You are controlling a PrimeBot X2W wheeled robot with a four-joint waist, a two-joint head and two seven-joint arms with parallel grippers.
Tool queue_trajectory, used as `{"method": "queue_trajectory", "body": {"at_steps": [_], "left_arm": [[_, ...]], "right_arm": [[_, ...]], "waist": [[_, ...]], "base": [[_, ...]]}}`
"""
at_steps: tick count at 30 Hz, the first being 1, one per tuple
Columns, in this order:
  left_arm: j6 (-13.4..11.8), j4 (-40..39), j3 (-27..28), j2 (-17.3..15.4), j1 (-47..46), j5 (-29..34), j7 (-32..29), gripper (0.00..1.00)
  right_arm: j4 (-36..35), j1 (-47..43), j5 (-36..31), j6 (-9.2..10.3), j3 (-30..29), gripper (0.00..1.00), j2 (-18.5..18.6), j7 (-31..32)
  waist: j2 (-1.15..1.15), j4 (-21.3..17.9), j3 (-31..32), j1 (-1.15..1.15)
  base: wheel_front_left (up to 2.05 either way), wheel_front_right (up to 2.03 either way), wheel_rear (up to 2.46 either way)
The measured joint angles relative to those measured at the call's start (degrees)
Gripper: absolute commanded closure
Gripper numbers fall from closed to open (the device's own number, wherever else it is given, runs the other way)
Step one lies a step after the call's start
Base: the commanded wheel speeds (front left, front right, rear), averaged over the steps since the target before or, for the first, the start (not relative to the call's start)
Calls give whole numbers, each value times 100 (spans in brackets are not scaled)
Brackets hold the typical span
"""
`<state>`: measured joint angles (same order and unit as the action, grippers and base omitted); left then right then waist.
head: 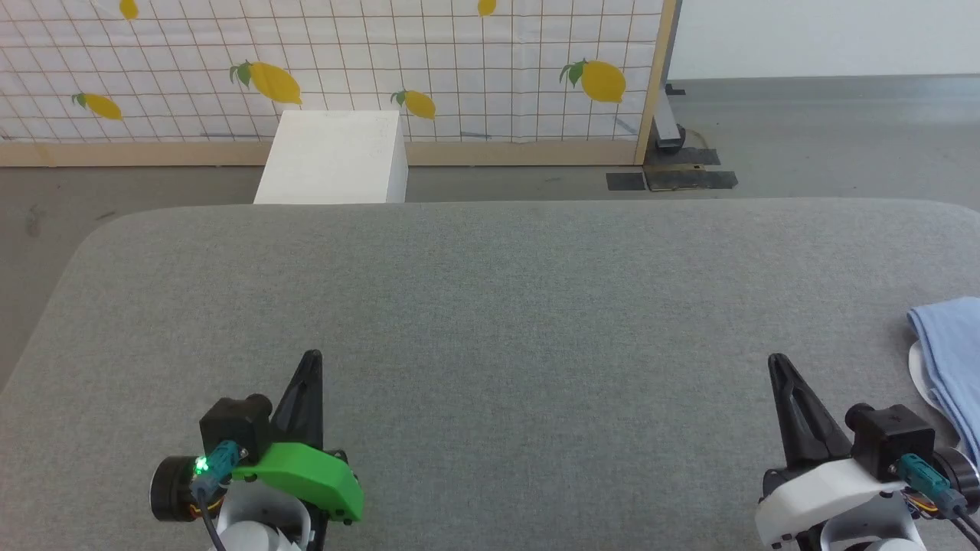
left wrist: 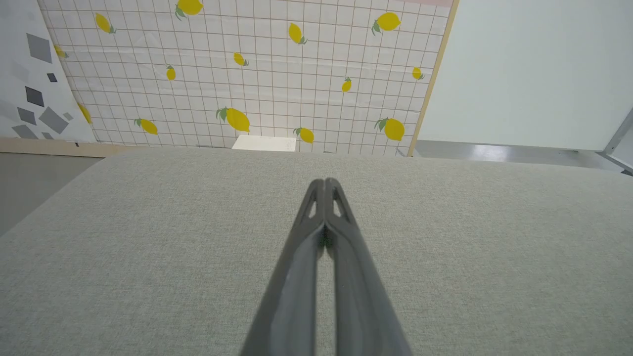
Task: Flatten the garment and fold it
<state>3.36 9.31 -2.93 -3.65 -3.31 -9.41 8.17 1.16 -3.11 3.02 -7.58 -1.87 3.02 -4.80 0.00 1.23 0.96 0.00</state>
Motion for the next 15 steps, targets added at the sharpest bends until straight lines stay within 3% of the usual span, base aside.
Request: {"method": "queue_trajectory", "body": {"at_steps": [15], "left_arm": [[-67,-194,47,7,65,156,-159,100]], "right_arm": [[-22,73,-55,0,33,100,-1,104]], "waist": [[0,-26,-21,0]], "base": [[0,0,0]]}}
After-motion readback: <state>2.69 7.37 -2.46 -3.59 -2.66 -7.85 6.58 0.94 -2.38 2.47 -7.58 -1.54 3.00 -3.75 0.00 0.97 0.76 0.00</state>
